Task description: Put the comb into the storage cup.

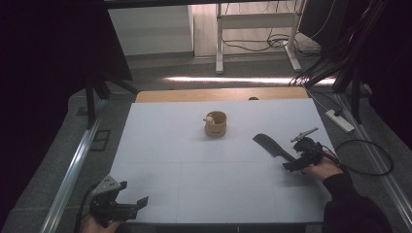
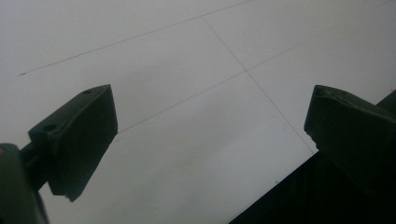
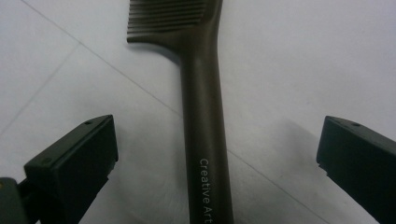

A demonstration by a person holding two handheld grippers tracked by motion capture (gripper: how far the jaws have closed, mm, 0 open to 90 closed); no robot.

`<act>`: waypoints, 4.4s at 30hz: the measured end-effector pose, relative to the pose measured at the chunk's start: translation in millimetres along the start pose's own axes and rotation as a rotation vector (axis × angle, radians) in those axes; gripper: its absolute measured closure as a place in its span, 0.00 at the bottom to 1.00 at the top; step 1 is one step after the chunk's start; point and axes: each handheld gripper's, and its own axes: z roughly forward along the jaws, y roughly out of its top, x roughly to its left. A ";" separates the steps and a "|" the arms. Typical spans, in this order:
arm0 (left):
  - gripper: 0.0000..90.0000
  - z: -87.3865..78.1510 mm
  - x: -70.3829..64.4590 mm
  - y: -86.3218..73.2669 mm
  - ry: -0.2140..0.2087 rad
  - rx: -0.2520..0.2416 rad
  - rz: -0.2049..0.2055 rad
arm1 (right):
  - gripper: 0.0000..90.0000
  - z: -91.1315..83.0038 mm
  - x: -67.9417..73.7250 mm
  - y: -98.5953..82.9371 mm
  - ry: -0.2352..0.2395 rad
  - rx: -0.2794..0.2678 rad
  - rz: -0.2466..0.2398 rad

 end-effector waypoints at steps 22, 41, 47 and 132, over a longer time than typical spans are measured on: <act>0.04 0.1 -0.1 0.0 0.001 0.001 0.000 | 0.09 1.9 0.3 3.0 0.018 0.069 0.036; 0.04 0.5 -0.7 0.4 0.006 0.007 0.008 | 0.81 -7.3 -2.5 10.3 0.059 0.053 -0.027; 0.04 1.3 -1.2 1.0 0.007 0.015 0.010 | 0.81 -7.9 0.7 9.2 0.036 0.044 -0.048; 0.00 69.4 -12.4 152.7 -0.292 -0.069 0.163 | 0.81 -74.6 56.9 -7.8 0.090 -0.395 -0.225</act>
